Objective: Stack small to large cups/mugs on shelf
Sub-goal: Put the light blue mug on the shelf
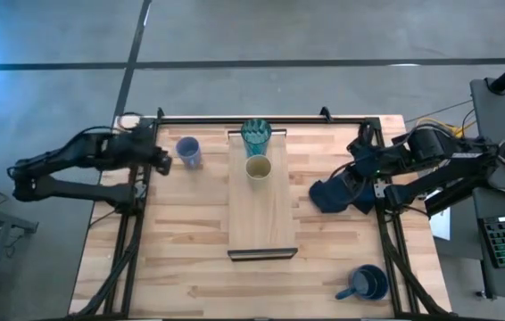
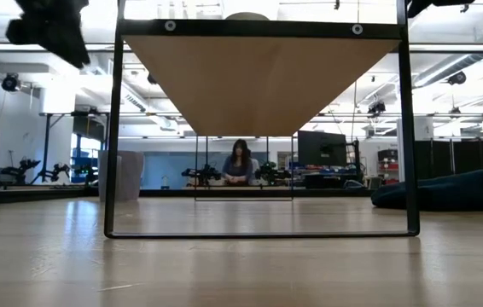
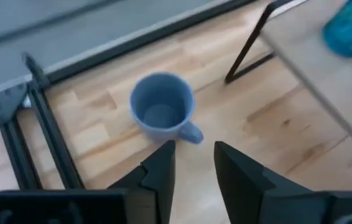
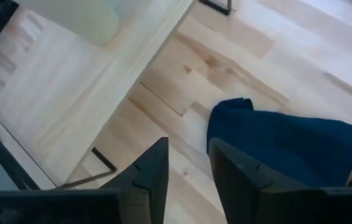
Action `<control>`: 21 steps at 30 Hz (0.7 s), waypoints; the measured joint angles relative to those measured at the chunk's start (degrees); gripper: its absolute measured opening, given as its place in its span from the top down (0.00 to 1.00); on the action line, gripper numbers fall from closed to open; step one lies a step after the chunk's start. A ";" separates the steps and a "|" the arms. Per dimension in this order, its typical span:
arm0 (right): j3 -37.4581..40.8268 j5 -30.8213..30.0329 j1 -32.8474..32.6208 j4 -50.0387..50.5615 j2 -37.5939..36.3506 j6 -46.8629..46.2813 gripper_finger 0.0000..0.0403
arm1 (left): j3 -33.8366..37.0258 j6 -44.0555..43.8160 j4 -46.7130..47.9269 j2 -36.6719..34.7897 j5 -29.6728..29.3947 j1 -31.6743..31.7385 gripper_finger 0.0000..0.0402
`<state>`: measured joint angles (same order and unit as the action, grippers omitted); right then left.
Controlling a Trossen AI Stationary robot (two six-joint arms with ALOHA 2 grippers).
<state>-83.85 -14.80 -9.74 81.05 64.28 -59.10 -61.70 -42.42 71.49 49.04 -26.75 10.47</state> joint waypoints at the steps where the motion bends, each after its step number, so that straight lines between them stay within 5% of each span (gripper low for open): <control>1: 0.00 -0.33 0.00 0.17 -0.14 -0.07 0.71 | -0.16 -0.56 -0.07 1.46 1.10 1.31 0.75; 10: 0.00 -0.88 0.00 0.19 -0.42 -0.30 0.61 | -4.17 2.39 0.15 12.81 7.79 17.69 0.62; 21: 0.00 -0.88 0.00 0.16 -0.40 0.56 0.60 | -5.47 24.04 -0.18 19.67 24.38 35.97 0.60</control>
<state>-83.85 -15.68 -9.74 81.21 63.88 -58.54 -67.18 -18.37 71.30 68.71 -2.37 46.45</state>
